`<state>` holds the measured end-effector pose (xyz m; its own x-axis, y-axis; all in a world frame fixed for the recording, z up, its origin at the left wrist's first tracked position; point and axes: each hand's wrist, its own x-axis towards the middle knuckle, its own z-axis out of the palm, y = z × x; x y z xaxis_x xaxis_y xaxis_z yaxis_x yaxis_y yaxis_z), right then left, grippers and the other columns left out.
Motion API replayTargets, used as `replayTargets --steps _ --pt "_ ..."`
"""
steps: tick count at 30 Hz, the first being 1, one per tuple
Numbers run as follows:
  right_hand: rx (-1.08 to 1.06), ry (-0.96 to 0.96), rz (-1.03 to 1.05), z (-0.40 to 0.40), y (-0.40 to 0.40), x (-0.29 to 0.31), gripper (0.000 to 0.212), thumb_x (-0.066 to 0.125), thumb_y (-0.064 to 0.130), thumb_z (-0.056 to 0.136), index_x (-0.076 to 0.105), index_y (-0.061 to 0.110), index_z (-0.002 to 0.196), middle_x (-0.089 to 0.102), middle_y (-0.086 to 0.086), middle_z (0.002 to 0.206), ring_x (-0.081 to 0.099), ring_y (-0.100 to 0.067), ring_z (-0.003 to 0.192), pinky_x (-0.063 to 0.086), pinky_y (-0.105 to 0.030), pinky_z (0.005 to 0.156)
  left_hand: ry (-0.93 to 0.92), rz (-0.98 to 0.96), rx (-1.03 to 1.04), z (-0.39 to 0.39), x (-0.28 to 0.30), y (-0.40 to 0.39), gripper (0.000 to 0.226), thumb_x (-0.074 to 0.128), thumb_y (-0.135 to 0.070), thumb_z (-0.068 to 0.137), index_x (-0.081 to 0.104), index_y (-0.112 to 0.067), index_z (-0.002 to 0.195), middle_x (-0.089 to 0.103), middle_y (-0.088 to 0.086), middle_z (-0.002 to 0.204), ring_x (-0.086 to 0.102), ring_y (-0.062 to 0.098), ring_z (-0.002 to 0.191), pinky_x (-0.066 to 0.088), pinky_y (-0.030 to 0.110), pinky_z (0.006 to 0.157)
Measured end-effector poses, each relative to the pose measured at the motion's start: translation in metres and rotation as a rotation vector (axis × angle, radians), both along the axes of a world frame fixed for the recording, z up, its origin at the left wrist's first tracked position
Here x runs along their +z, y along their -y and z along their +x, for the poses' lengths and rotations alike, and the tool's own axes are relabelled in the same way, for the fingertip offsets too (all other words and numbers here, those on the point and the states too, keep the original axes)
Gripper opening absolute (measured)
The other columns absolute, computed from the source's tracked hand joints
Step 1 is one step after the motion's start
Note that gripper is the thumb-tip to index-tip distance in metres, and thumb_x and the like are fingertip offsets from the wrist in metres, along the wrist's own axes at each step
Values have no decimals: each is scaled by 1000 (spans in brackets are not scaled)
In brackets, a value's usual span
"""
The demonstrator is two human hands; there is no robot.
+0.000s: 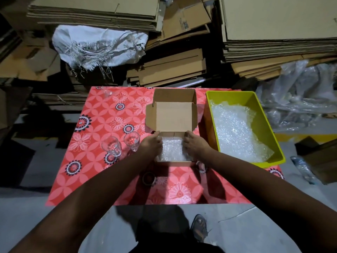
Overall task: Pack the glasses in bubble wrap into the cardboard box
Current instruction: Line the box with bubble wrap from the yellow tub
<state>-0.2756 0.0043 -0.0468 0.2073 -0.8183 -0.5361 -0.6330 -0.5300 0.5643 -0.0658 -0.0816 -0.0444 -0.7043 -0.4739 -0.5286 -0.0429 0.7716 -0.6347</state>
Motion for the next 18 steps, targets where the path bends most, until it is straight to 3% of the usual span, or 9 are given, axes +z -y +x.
replayTargets --steps 3,7,9,11,12,13,15,16,18 --pt "-13 -77 2 -7 -4 -2 50 48 36 102 48 16 147 47 -2 153 33 -27 147 12 -56 122 95 -18 -61 3 -2 -3 37 58 -26 97 59 -27 134 58 -11 131 49 16 128 24 44 120" --pt "-19 7 -12 -6 0 -1 47 39 34 104 48 17 147 45 -2 154 32 -25 147 12 -51 123 -26 -34 -160 -1 0 -3 47 59 -26 99 48 -18 144 49 -2 147 40 23 141 14 48 122" --pt "-27 3 15 -8 -4 -1 48 37 32 106 42 16 151 37 -3 160 25 -25 151 11 -50 124 4 49 -170 6 -8 -5 43 62 -22 96 54 -23 138 52 -7 143 41 19 140 13 44 122" --pt "1 -36 82 -10 -10 7 50 37 32 107 35 18 154 29 -2 164 18 -23 153 8 -52 123 -26 92 -48 12 -16 -3 26 54 -29 97 66 -44 116 63 -27 115 45 -3 130 7 40 120" --pt "27 -57 103 -12 -12 8 49 38 33 107 36 19 154 29 -2 164 18 -22 154 7 -53 123 -172 50 7 15 -21 -2 31 43 -35 100 65 -57 102 63 -37 99 38 -19 125 -3 38 119" --pt "45 -63 108 -13 -13 10 48 37 32 107 38 19 153 31 -2 163 19 -23 153 6 -54 122 -211 -9 75 15 -16 -1 38 34 -36 103 61 -63 102 62 -42 98 30 -25 127 -10 35 120" --pt "77 -29 113 -11 -13 15 44 36 30 107 45 19 148 41 -2 157 24 -27 151 7 -55 123 -90 92 -95 13 -14 -4 34 52 -25 100 59 -38 130 60 -18 135 34 4 143 4 40 123" --pt "111 -1 120 -10 -14 15 41 37 28 106 49 20 144 48 -2 152 28 -30 149 8 -55 122 -51 134 -193 15 -12 -6 40 62 -21 94 59 -27 133 56 -6 142 39 17 142 15 42 122" --pt "175 26 142 -13 -20 10 35 38 25 105 51 21 138 57 0 142 33 -31 146 11 -55 121 -150 178 -250 24 -1 -5 30 73 -21 83 69 -27 111 68 -6 121 57 19 124 32 39 111"
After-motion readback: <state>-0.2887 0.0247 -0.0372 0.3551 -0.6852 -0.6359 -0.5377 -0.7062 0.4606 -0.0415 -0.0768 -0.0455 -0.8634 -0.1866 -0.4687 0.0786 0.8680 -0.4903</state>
